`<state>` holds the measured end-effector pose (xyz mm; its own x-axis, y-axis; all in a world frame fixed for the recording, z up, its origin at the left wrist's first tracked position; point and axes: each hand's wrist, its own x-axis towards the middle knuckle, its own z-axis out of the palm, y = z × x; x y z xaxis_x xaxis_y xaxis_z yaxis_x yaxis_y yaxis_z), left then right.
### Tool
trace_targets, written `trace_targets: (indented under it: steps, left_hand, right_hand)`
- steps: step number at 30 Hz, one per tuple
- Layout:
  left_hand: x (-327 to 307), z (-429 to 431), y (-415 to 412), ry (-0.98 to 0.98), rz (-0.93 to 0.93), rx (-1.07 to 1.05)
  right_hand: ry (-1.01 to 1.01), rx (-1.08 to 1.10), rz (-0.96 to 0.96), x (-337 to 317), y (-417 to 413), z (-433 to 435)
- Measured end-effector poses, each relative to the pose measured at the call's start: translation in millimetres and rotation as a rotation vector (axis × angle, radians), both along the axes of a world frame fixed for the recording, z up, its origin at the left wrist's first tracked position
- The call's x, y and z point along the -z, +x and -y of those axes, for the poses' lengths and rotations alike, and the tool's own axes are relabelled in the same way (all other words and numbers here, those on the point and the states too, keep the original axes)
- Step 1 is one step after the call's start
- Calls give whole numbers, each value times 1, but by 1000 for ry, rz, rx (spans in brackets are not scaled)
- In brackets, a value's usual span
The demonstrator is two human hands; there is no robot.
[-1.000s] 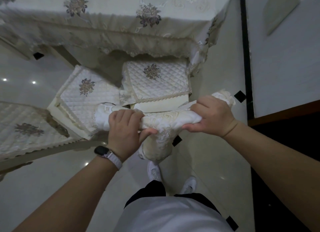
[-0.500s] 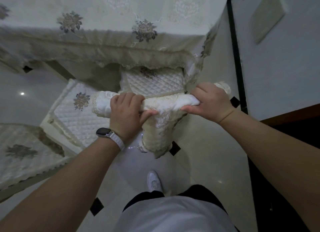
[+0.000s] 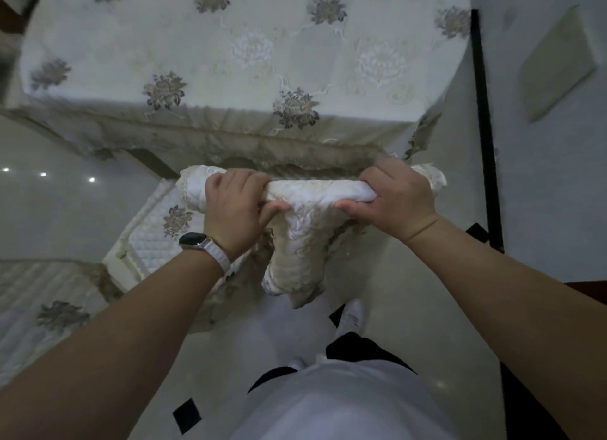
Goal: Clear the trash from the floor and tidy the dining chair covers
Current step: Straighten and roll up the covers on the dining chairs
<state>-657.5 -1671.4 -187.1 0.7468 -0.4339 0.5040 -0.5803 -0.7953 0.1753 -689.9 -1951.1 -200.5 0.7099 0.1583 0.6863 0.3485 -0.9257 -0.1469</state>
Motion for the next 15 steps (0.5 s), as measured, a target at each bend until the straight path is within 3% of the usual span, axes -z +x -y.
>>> trace_targets:
  steps: [4,15]
  left_hand:
    - [-4,11,24,-14,-63,-84]
    - [-6,9,113,-57,-104,31]
  right_hand:
    - [11,-4,28,-2,35,5]
    - [-11,75,9,-6,96,-1]
